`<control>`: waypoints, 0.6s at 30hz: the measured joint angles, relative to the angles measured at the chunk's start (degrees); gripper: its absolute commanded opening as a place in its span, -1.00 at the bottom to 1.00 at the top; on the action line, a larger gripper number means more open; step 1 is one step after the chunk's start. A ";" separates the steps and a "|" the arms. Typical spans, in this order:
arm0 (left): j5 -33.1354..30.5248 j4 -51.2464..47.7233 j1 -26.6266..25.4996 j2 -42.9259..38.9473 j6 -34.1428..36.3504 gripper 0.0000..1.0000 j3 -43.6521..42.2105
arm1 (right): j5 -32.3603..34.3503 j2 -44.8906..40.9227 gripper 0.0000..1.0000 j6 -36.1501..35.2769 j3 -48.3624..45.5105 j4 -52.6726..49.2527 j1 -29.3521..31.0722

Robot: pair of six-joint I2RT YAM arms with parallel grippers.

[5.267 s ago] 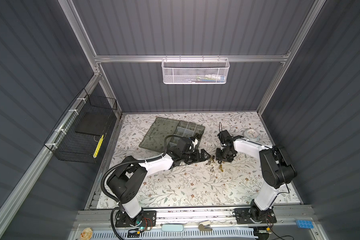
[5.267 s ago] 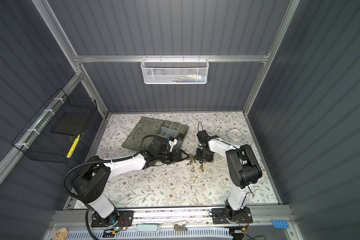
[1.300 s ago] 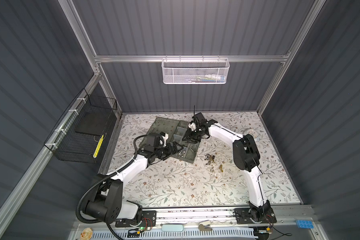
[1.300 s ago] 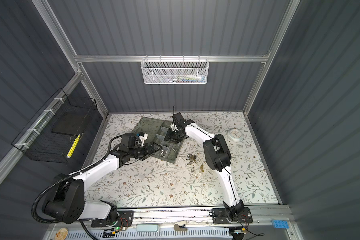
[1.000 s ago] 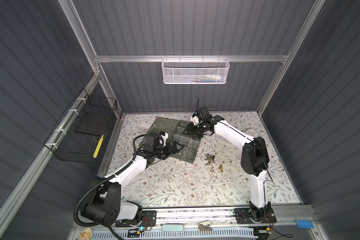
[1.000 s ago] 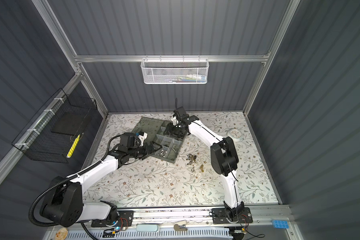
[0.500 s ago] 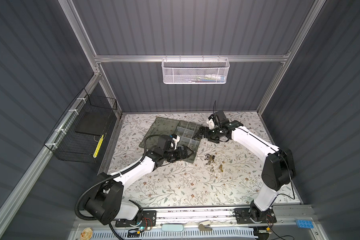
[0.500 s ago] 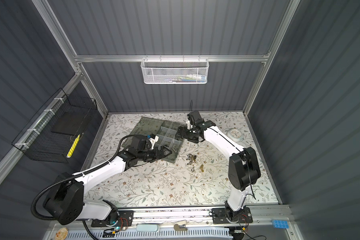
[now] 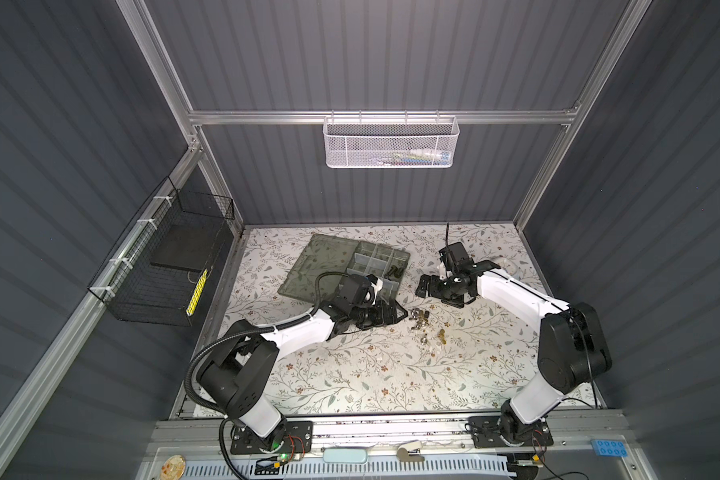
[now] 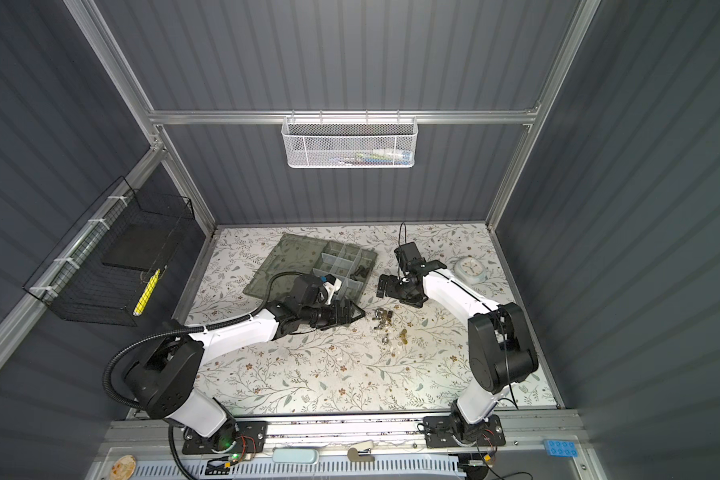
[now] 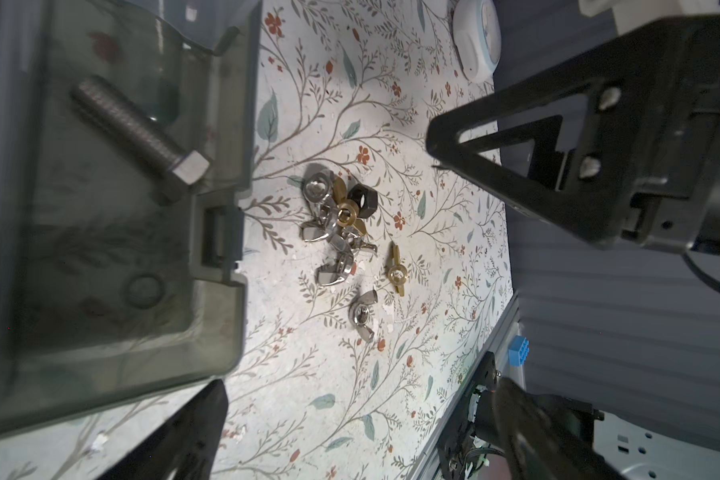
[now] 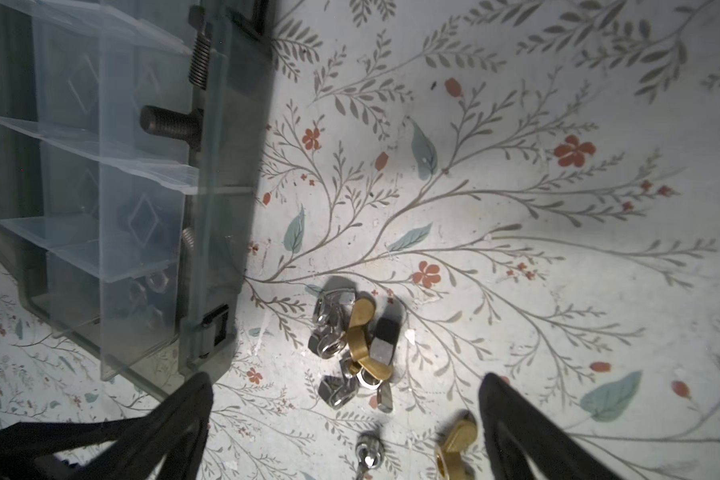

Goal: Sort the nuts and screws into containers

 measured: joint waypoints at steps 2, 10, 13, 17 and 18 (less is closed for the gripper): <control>-0.13 1.07 -0.85 0.70 -0.42 0.99 0.13 | 0.35 0.98 0.69 -0.02 -0.59 0.44 0.00; -0.59 3.54 -2.01 2.32 -1.60 0.99 1.03 | 0.87 5.53 0.27 0.72 -2.56 2.51 0.00; -0.66 4.28 -2.27 3.02 -2.10 0.99 1.42 | 0.83 6.60 0.17 1.01 -2.62 3.28 0.00; -0.87 4.72 -2.49 3.52 -2.45 0.99 1.66 | 0.48 7.98 0.03 1.27 -2.95 4.46 0.00; -0.90 4.74 -2.60 3.63 -2.47 0.99 1.66 | 0.37 8.37 -0.01 1.31 -3.08 4.72 0.00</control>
